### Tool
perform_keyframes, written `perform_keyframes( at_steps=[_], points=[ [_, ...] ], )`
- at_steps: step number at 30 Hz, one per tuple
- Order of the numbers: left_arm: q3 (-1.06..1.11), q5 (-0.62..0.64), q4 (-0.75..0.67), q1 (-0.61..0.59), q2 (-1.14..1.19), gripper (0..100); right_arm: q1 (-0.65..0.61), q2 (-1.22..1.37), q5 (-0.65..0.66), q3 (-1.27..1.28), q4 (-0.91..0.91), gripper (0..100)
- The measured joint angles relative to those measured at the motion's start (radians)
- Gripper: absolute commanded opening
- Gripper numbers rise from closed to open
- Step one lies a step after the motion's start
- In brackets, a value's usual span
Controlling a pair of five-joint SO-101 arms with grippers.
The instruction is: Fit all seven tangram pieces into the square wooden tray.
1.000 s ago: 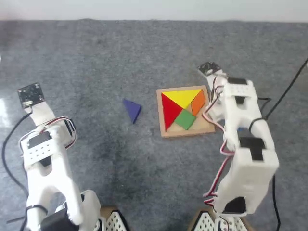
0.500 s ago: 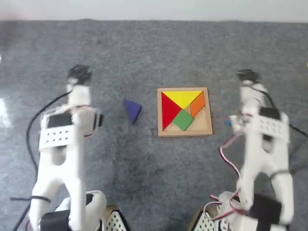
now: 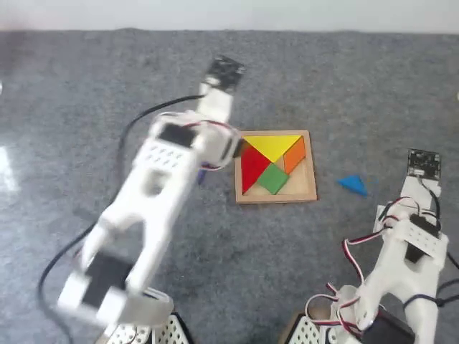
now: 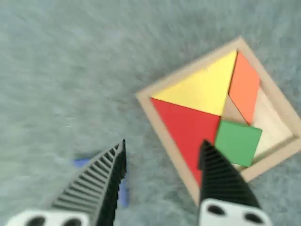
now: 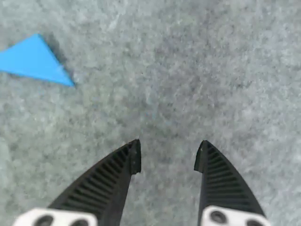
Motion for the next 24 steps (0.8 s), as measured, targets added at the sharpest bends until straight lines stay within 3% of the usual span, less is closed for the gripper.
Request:
perform_keyframes(
  at_steps=[8,24],
  points=[
    [-0.181,0.149,0.018,0.161,0.281,28,-0.002,0.000,0.000,0.018,-0.020,20.8],
    [-0.269,0.201,0.092,0.143,0.408,25,-0.002,0.000,0.000,0.018,-0.020,20.8]
  ],
)
